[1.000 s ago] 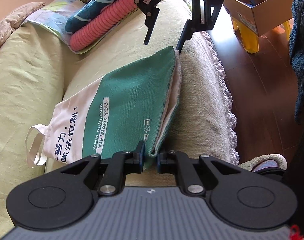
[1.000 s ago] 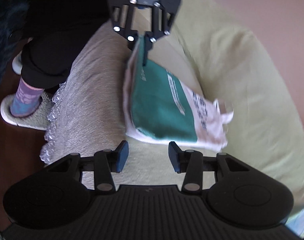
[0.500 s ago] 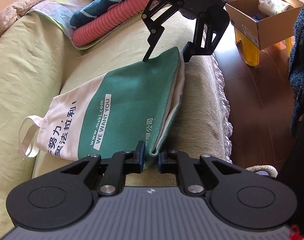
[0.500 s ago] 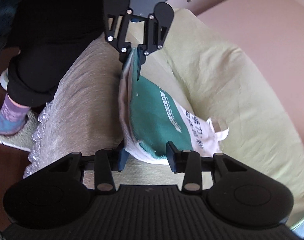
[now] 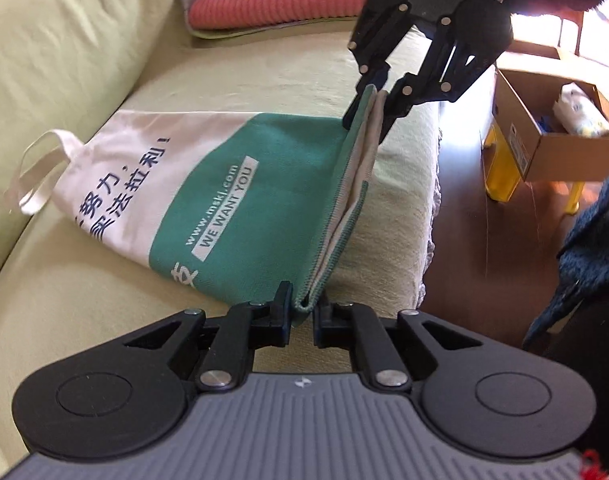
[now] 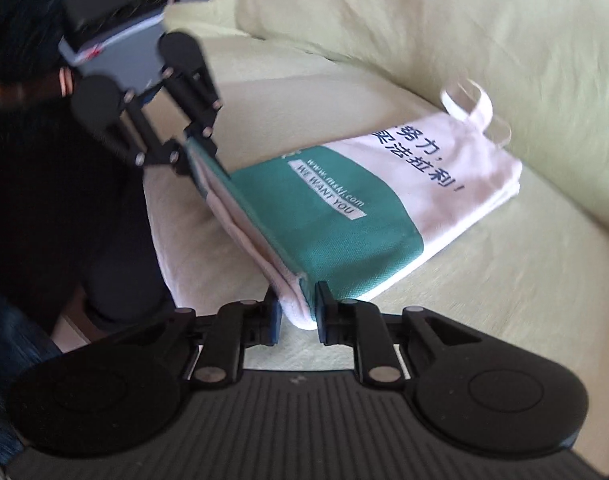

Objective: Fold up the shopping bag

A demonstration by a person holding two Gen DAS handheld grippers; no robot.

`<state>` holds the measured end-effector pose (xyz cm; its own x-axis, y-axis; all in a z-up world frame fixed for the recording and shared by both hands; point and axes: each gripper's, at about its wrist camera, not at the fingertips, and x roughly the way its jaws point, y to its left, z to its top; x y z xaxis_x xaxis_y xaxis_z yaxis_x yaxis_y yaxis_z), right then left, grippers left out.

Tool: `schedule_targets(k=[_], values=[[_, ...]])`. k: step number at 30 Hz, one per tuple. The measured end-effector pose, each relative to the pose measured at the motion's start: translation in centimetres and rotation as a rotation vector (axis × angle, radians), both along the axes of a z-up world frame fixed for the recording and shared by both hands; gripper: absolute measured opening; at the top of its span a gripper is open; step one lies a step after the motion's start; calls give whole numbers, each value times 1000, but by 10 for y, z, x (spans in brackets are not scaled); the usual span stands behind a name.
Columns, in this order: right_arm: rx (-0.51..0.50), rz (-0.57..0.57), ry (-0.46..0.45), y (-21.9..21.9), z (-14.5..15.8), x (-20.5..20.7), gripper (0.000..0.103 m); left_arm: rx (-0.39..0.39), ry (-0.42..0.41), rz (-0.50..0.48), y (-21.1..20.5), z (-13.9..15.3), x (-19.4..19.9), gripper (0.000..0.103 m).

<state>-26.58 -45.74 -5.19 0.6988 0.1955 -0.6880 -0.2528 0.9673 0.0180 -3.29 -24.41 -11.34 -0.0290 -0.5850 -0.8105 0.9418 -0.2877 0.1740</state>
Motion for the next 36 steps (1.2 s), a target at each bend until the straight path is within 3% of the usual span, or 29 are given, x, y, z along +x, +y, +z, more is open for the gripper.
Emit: schedule_targets(k=[9,14,25,33,36], values=[[397,-170,184,-51,-9,18,16,137,280,256,-27,4,44,9],[591,-255,301,-75,-18,31,16,159,338,306,-30,-3,52,9],[801,-408,464,-98,-35,43,12,179,395,358,-27,2,57,11],[862,-512,512,-100,-44,44,7,51,387,421,-12,31,41,11],[870,-535,527,-100,-44,44,7,39,410,453,-11,29,45,11]])
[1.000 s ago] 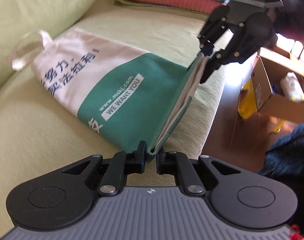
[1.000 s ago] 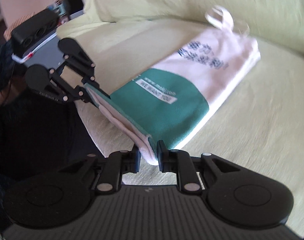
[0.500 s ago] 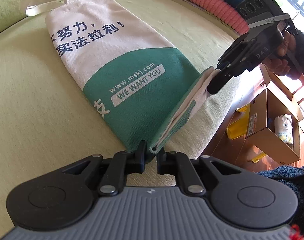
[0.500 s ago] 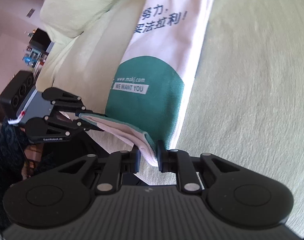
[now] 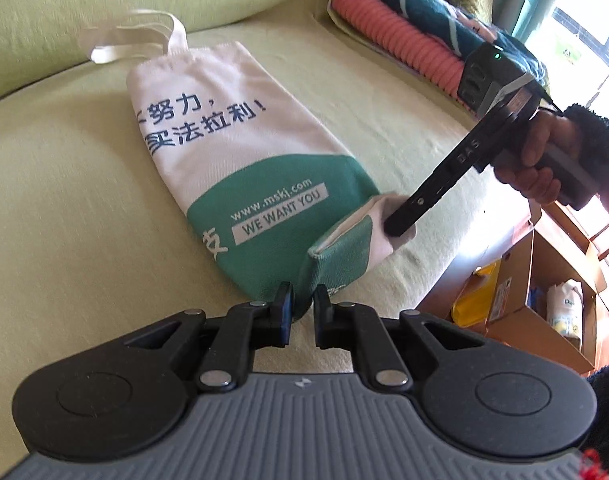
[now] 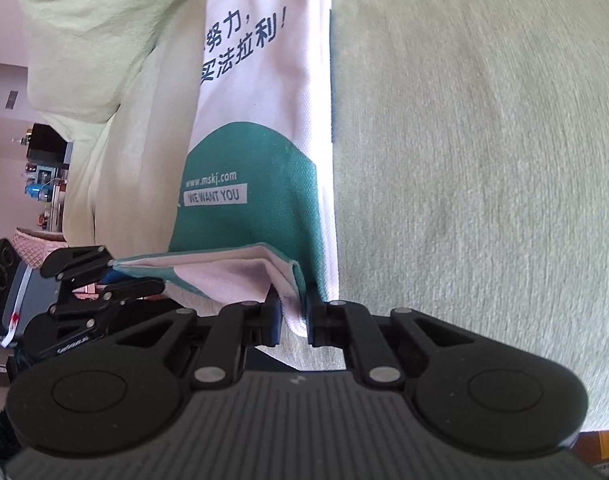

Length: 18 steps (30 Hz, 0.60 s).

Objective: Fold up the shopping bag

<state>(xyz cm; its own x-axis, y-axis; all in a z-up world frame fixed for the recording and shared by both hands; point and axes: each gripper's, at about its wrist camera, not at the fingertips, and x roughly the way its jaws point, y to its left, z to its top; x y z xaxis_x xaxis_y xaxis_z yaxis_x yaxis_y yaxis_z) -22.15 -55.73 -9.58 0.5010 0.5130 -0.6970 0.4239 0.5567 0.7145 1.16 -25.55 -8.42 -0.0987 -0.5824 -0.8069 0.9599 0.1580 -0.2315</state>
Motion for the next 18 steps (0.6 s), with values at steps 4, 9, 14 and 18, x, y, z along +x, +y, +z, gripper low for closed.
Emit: schedule_targets(k=[4,9,14,18], values=[[6,-18,3,0,-2,-1,7,41,106,106,1,-20,19,13],[35,-67,1,0,-9,-4,7,34,249,245,9,-42,37,19],[40,-89,8,3,-11,-2,6,37,82,269,14,-18,9,8],[50,-104,6,0,-11,-5,6,-1,-117,184,12,11,-23,3]])
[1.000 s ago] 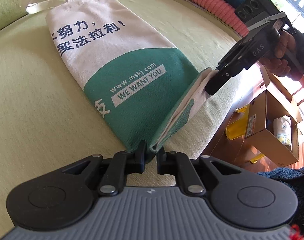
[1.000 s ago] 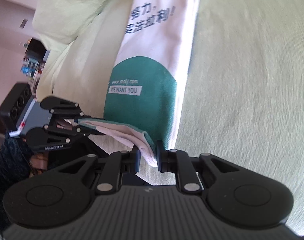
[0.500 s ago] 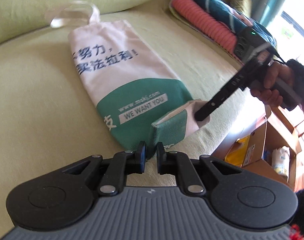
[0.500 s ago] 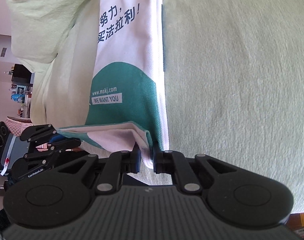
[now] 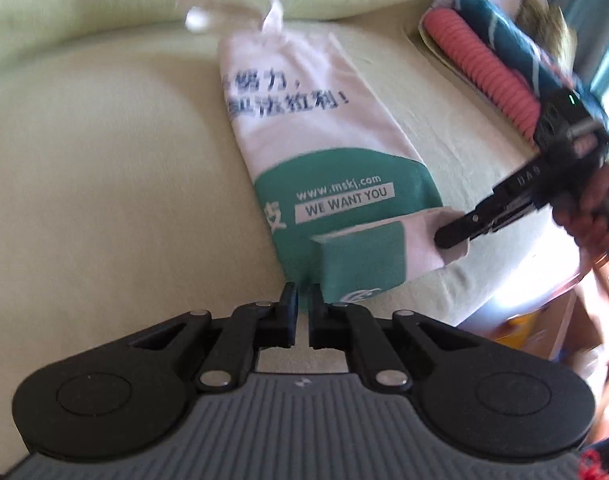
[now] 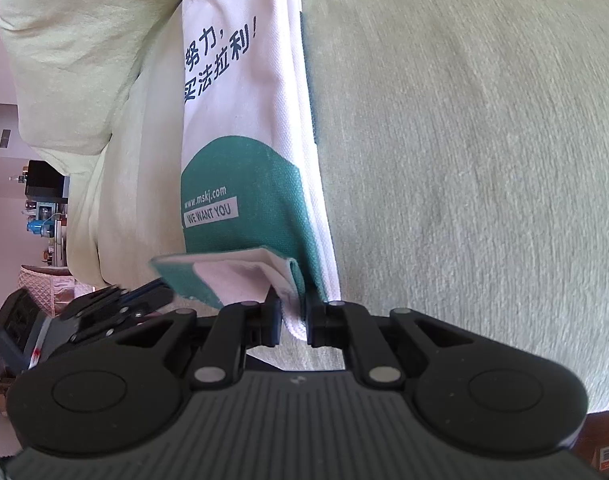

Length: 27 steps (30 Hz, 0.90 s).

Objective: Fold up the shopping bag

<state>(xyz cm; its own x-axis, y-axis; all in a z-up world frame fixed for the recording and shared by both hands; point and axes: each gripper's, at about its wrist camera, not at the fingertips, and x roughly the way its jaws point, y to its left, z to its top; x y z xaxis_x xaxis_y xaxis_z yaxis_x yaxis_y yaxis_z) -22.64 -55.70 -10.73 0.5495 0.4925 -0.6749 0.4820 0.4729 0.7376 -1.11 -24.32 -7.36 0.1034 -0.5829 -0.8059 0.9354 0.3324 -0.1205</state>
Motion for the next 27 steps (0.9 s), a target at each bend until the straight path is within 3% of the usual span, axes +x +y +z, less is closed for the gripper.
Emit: schedule_targets(k=[3,5,9,12,17,21,27], values=[[-5,-4,-3,0,-1,0,6,-59,-31,-113,-9,8,-19,3],[-6,-7,-4,-1,-1,0,6,-50,-52,-132,-22,-1,-23,3],[-8,-17,-11,-2,-1,0,6,-55,-56,-133,-41,-16,-21,3],[-9,-27,-18,-3,-2,-4,6,17,-70,-76,-52,-34,-13,2],[-74,-25,-38,5,6,-3,7,31,-54,-31,-57,-42,-8,3],[-283,-13,-143,27,30,-11,12,30,-62,-30,-56,-43,-9,3],[-799,-6,-328,90,69,-48,10,29,-67,-29,-56,-43,-9,3]])
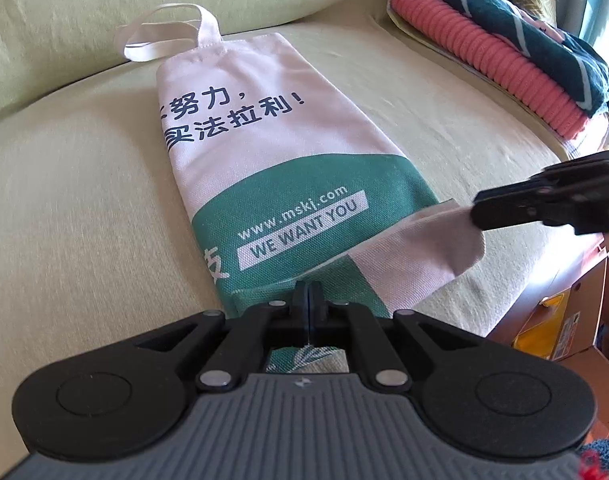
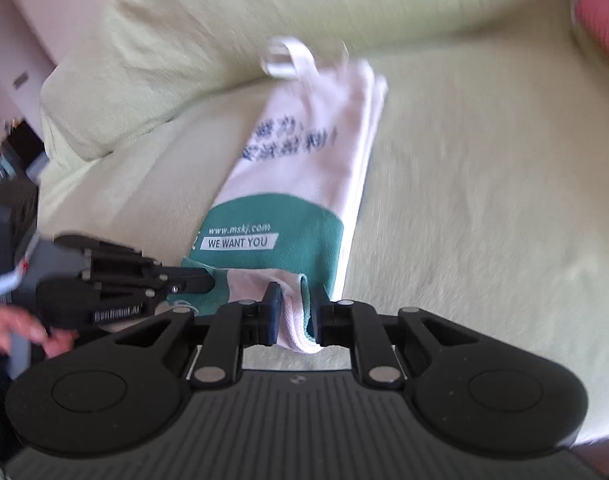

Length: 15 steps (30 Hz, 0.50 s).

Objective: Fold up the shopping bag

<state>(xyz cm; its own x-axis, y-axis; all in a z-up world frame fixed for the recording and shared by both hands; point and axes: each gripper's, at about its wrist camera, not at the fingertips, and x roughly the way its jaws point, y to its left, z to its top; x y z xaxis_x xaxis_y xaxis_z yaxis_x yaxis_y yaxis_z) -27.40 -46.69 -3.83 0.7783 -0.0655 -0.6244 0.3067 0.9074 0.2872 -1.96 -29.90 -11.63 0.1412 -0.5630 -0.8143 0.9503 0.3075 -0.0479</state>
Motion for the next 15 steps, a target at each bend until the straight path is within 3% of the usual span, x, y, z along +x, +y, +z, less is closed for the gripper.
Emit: schedule_targets(k=[2,4,7,15], values=[[-148,37,-29,23,3,-5,6,-4,5,4,1,0,1,3],[-223,82,-39,36,1,-6,0,-5,7,6,1,0,2,3],[-278,90,-10,42,-10,4,0,-3,-5,1,1,0,0,3],[-153,68,52,16,-37,23,0,-5,-38,2,8,7,-9,0]])
